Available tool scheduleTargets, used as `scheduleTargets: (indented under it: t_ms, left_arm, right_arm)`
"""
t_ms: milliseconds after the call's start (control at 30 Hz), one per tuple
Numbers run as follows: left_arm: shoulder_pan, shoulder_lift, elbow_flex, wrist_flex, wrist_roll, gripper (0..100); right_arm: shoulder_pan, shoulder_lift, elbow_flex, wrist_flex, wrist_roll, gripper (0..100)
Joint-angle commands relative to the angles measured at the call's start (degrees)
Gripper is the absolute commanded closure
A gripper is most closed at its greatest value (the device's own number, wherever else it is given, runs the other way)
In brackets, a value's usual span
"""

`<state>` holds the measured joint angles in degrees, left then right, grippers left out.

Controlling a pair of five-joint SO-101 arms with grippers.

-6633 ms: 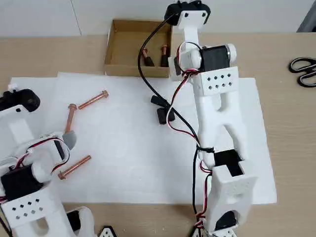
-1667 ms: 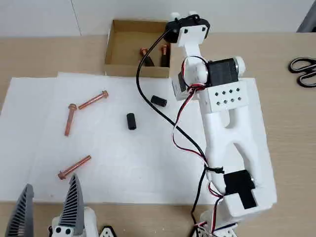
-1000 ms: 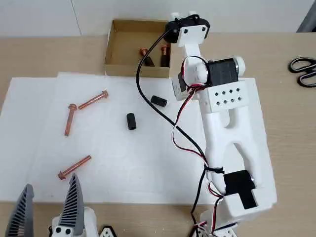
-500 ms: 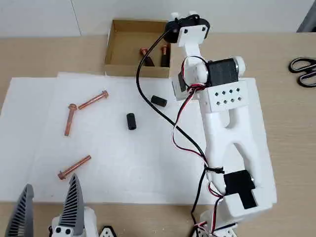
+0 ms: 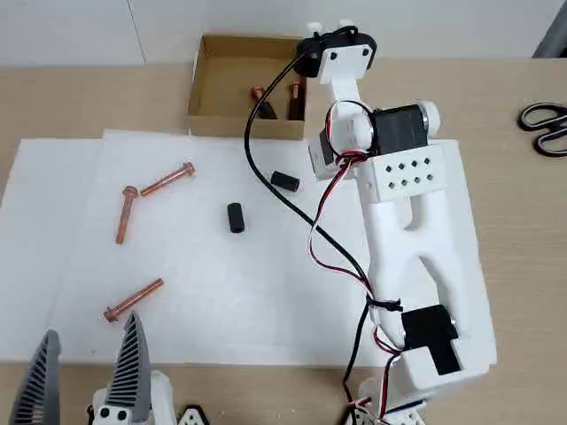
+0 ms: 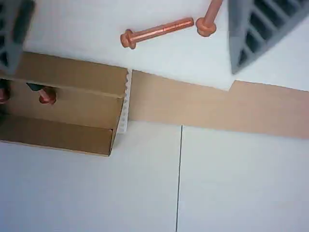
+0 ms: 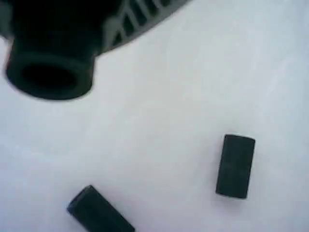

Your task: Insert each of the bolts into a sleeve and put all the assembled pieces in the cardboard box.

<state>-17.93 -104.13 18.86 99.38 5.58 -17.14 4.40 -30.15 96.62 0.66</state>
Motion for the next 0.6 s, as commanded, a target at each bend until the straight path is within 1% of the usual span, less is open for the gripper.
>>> scheduleTargets:
  t_ms: [0, 567]
  left_arm:
    - [-0.1, -0.4, -0.6, 1.1, -0.5, 73]
    - [-0.1, -0.4, -0.6, 1.1, -0.5, 73]
  right_arm:
    - [0.7, -2.9, -0.3, -0.4, 0.5, 99.5]
    - [0.7, -2.9, -0.2, -0.7, 0.5, 99.5]
